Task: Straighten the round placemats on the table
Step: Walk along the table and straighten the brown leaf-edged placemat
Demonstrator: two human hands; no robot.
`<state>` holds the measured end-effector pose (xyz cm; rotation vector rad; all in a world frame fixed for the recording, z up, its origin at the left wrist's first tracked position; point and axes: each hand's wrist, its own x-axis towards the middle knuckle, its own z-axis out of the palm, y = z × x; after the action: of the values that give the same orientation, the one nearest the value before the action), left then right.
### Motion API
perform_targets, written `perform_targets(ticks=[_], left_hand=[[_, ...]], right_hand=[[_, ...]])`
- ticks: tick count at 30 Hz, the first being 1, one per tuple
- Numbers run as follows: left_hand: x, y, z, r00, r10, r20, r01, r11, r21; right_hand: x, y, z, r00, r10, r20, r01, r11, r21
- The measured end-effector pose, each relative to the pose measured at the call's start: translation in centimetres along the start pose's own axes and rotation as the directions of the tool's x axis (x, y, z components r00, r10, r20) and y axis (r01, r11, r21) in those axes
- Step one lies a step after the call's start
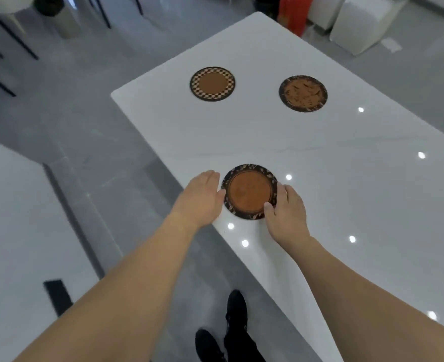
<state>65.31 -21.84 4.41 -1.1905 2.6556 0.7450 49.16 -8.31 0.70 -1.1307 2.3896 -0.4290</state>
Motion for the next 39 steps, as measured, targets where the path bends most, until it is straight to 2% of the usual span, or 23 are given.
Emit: perform_targets(ticks=[4,8,11,23,28,33,39], left_hand=[[7.9,0.2,3.0,0.988,0.146,0.042,-0.15,0.984,0.097],[11.4,-0.8,6.6,0.975,0.221,-0.003,-0.217,0.959,0.183],[11.6,-1.7,8.0,0.968,0.237,-0.08,-0.215,0.952,0.219],[11.8,-2.2,8.3,0.959,0.271,-0.086,-0.244,0.939,0.242],[11.7,-2.2,8.4,0.957,0.27,-0.102,-0.243,0.945,0.22],[11.7,-2.2,8.5,0.944,0.295,-0.148,-0.262,0.942,0.209],[11.1,-0.2,8.1,0.933,0.308,-0.184,-0.281,0.946,0.16]], right_hand=[[5.0,2.4,3.0,0.99,0.102,-0.094,-0.106,0.994,-0.038],[5.8,3.9,5.7,0.97,0.08,-0.228,-0.121,0.978,-0.173],[6.2,4.2,6.3,0.967,0.09,-0.24,-0.134,0.976,-0.174],[6.1,4.1,6.3,0.94,0.063,-0.336,-0.107,0.988,-0.115],[5.8,4.2,6.3,0.919,-0.022,-0.393,-0.031,0.991,-0.127],[5.3,4.0,6.1,0.913,-0.023,-0.408,0.007,0.999,-0.039],[1.8,3.4,4.4,0.935,0.164,-0.316,-0.049,0.938,0.344]])
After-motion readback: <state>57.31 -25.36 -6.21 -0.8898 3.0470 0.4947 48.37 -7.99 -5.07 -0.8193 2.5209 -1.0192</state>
